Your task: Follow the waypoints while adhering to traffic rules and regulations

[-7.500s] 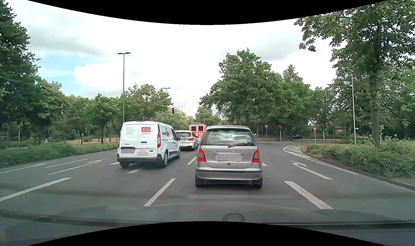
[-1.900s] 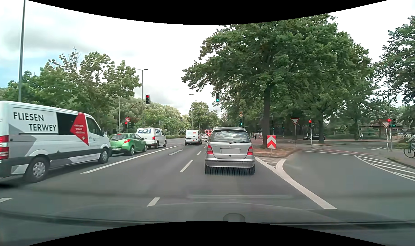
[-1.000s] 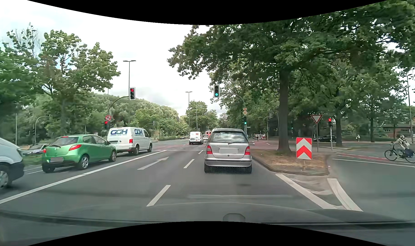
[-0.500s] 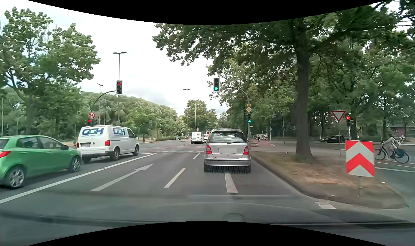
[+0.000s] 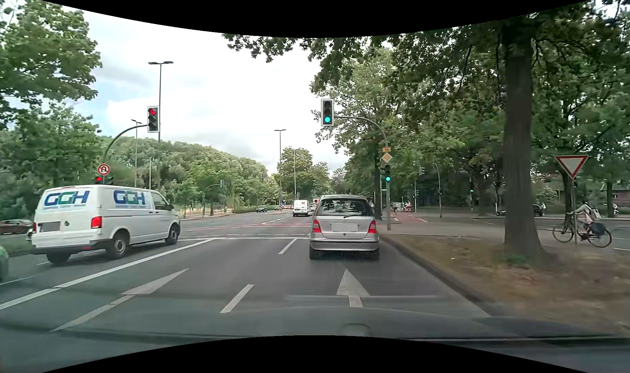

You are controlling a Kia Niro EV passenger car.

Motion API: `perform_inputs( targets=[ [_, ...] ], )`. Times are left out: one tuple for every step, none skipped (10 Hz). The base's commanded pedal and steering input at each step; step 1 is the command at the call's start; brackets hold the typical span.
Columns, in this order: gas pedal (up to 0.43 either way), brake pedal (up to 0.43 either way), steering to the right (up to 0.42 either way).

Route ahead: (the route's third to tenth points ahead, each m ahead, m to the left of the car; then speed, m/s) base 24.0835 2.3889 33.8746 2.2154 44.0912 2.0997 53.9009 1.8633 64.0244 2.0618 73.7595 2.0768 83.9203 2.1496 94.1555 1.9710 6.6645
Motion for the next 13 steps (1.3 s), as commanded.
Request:
perform_inputs(
  targets=[
    [0.177,0.018,-0.002],
    [0.177,0.018,-0.003],
    [0.189,0.018,-0.003],
    [0.209,0.018,-0.003],
    [0.209,0.018,-0.003],
    [0.209,0.018,-0.003],
    [0.197,0.018,-0.003],
    [0.197,0.018,-0.003],
    [0.189,0.018,-0.002],
    [0.189,0.018,-0.002],
    [0.197,0.018,-0.002],
    [0.209,0.018,-0.001],
    [0.209,0.018,0.000]
  ],
)
